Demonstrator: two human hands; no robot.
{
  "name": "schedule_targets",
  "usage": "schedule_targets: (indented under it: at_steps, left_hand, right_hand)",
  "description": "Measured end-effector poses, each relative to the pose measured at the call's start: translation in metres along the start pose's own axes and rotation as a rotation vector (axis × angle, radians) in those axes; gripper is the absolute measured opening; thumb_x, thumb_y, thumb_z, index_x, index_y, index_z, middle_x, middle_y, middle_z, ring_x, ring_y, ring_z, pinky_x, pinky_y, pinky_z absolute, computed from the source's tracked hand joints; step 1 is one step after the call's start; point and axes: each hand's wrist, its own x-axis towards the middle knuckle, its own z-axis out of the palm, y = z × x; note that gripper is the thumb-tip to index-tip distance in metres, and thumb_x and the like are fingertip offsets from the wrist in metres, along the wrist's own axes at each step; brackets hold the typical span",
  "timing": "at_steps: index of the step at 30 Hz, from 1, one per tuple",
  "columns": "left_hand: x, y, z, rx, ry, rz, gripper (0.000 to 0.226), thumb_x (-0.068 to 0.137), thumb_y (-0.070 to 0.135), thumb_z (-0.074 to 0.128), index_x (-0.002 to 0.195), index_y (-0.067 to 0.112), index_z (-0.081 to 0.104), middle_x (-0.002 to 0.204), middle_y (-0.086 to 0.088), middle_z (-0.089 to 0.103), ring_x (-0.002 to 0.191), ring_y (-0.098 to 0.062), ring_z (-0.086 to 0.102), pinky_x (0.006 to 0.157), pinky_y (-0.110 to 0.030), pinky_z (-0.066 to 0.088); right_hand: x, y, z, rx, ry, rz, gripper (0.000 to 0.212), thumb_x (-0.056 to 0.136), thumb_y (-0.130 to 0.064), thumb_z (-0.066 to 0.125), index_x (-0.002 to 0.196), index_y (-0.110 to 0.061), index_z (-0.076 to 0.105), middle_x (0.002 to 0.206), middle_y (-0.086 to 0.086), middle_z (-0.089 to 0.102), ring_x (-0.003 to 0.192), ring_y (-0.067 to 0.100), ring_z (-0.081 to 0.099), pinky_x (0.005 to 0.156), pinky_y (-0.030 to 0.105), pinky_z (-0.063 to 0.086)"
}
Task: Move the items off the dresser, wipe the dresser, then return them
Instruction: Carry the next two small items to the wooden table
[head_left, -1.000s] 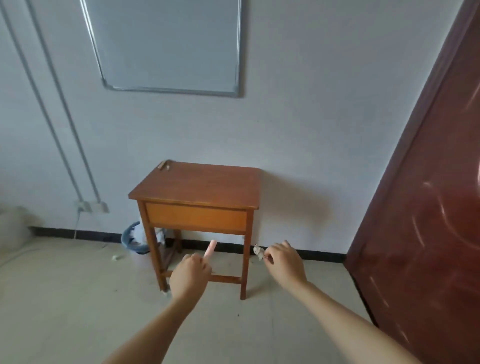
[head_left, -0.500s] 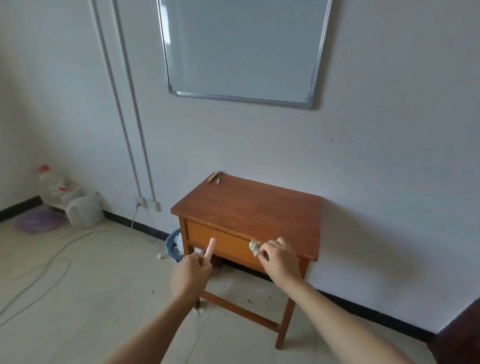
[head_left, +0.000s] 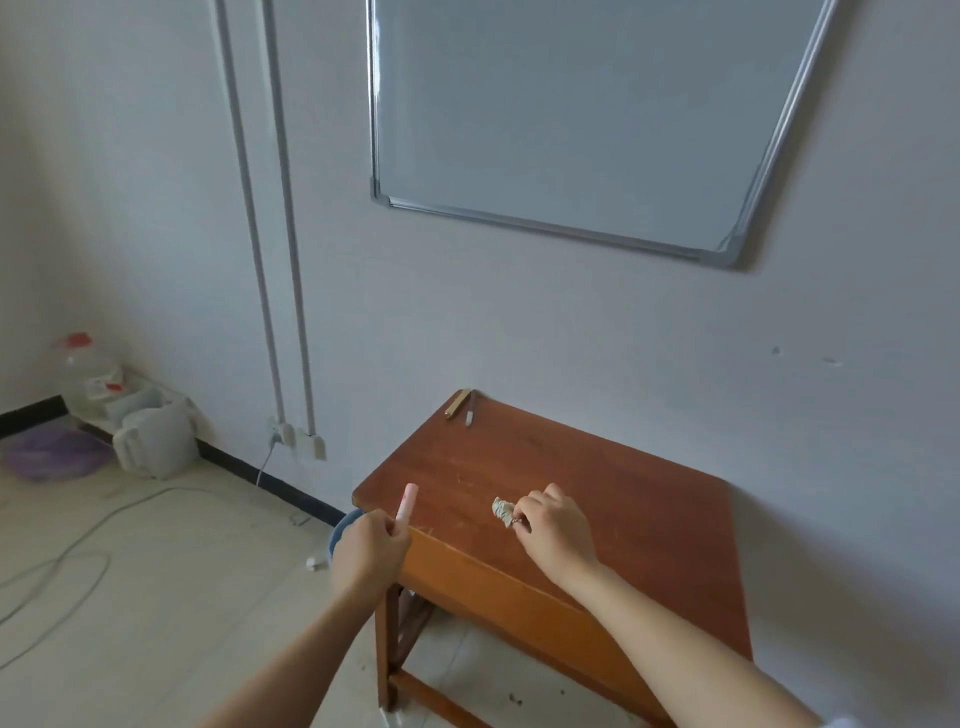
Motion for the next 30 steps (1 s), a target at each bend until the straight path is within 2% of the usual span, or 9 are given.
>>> schedule_targets:
  at_steps: [5,10,12,17,25,27,29,30]
  left_hand:
    - [0.068,0.013,0.011,0.040,-0.088,0.014,0.036,0.093,0.025,0.050,0.058,0.018,0.047,0.055,0.004,0.047,0.045,-0.005,0.043,0.044,-0.015,0.027]
    - [0.113,0.020,0.055,0.093,-0.176,-0.012,0.037,0.093,0.028,0.048,0.058,0.017,0.048,0.054,0.004,0.048,0.046,-0.006,0.045,0.047,-0.016,0.036]
    - [0.133,0.028,0.074,0.119,-0.208,-0.007,0.036,0.093,0.028,0.048,0.058,0.019,0.046,0.055,0.005,0.047,0.045,-0.007,0.043,0.044,-0.015,0.031]
    - [0.196,0.065,0.127,0.189,-0.274,-0.014,0.020,0.092,0.028,0.052,0.077,0.017,0.058,0.066,0.005,0.055,0.054,-0.009,0.055,0.047,-0.013,0.039]
    - [0.281,0.118,0.186,0.307,-0.257,-0.018,0.030,0.096,0.030,0.044,0.071,0.015,0.050,0.058,0.008,0.046,0.046,-0.007,0.045,0.042,-0.012,0.026]
    - [0.295,0.120,0.196,0.336,-0.254,-0.033,0.033,0.097,0.030,0.043,0.068,0.015,0.051,0.059,0.006,0.050,0.047,-0.007,0.044,0.042,-0.014,0.028]
    - [0.307,0.124,0.207,0.345,-0.247,-0.039,0.034,0.097,0.030,0.043,0.068,0.015,0.053,0.064,0.002,0.057,0.047,-0.006,0.044,0.047,-0.016,0.036]
    - [0.313,0.126,0.211,0.355,-0.240,-0.035,0.034,0.097,0.030,0.044,0.067,0.015,0.052,0.062,0.002,0.054,0.048,-0.006,0.043,0.050,-0.018,0.040]
  right_hand:
    - [0.053,0.017,0.037,0.014,0.008,0.112,0.040,0.030,-0.020,0.094,0.047,-0.024,0.058,0.047,-0.013,0.056,0.048,0.007,0.052,0.040,0.014,0.031]
    - [0.064,0.043,0.082,-0.004,-0.096,0.181,0.043,0.030,-0.020,0.095,0.046,-0.024,0.056,0.047,-0.014,0.055,0.047,0.007,0.051,0.038,0.015,0.035]
    - [0.079,0.060,0.097,-0.001,-0.099,0.205,0.043,0.029,-0.021,0.095,0.047,-0.024,0.056,0.048,-0.014,0.056,0.048,0.006,0.051,0.039,0.014,0.033]
    - [0.127,0.111,0.135,0.009,-0.080,0.246,0.040,0.028,-0.024,0.094,0.048,-0.026,0.059,0.047,-0.015,0.055,0.048,0.005,0.052,0.038,0.014,0.034]
    - [0.197,0.171,0.205,0.089,-0.087,0.299,0.038,0.032,-0.018,0.092,0.050,-0.022,0.059,0.049,-0.011,0.054,0.049,0.008,0.053,0.039,0.016,0.036]
    - [0.210,0.177,0.219,0.124,-0.080,0.304,0.037,0.034,-0.014,0.091,0.052,-0.020,0.059,0.050,-0.011,0.054,0.049,0.010,0.054,0.039,0.017,0.037]
    - [0.219,0.181,0.232,0.149,-0.075,0.304,0.036,0.037,-0.013,0.090,0.054,-0.019,0.060,0.051,-0.010,0.055,0.050,0.012,0.055,0.040,0.017,0.039]
    - [0.223,0.183,0.239,0.157,-0.068,0.298,0.034,0.039,-0.014,0.089,0.055,-0.019,0.060,0.052,-0.009,0.056,0.050,0.013,0.056,0.041,0.018,0.040]
